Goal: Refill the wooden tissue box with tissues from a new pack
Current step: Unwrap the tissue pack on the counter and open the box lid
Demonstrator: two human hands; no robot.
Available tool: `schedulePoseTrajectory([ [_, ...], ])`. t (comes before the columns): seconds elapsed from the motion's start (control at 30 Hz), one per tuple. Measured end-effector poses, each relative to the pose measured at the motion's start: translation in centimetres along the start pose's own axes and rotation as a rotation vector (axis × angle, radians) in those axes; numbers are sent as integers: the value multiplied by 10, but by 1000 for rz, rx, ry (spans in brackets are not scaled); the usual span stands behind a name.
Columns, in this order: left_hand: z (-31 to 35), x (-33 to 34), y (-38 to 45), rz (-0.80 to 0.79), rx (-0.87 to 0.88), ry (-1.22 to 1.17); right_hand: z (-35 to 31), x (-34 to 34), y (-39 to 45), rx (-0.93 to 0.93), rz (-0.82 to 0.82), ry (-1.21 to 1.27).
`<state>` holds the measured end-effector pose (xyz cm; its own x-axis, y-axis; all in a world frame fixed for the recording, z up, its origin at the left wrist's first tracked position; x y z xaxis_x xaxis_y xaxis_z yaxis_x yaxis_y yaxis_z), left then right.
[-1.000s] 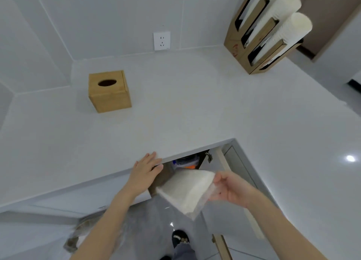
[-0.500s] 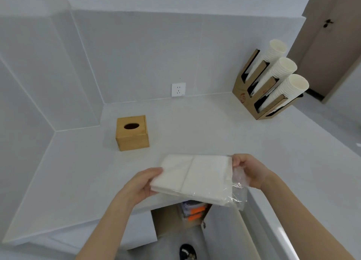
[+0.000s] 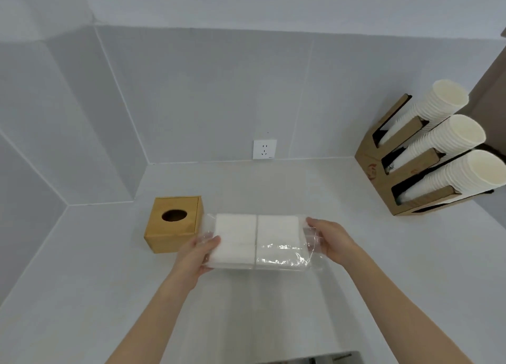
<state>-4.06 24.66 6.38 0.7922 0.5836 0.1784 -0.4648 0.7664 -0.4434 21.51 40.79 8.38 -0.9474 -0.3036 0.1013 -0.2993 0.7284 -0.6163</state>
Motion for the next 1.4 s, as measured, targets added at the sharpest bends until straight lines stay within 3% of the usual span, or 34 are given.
schedulePoseTrajectory([
  [0.27,-20,27,40,244,-5,213,2,-1,56,47,12,-26],
  [0.63,-34,23,58,414,105,540,16,14,97,43,55,-294],
  [0.9,-32,23,53,239,116,642,22,5,96,88,131,-444],
  [1.13,-36,35,39,57,377,1168,15,4,88,-36,224,-712],
  [1.33,-16,41,78,6,269,1152,9,8,99,40,229,-518],
  [1.4,-11,40,94,-38,243,1256,7,8,102,60,222,-406],
])
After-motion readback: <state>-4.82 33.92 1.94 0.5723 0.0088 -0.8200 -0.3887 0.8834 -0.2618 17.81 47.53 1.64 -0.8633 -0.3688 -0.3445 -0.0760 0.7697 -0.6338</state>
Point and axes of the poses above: each hand's wrist, its own y-axis towards the middle knuckle, its own x-axis out of the palm, z = x × y, the point moved 2 cm from there along y, towards the middle knuckle, and after that the axes turned 5 degrees about x, right-handed, at the moved point
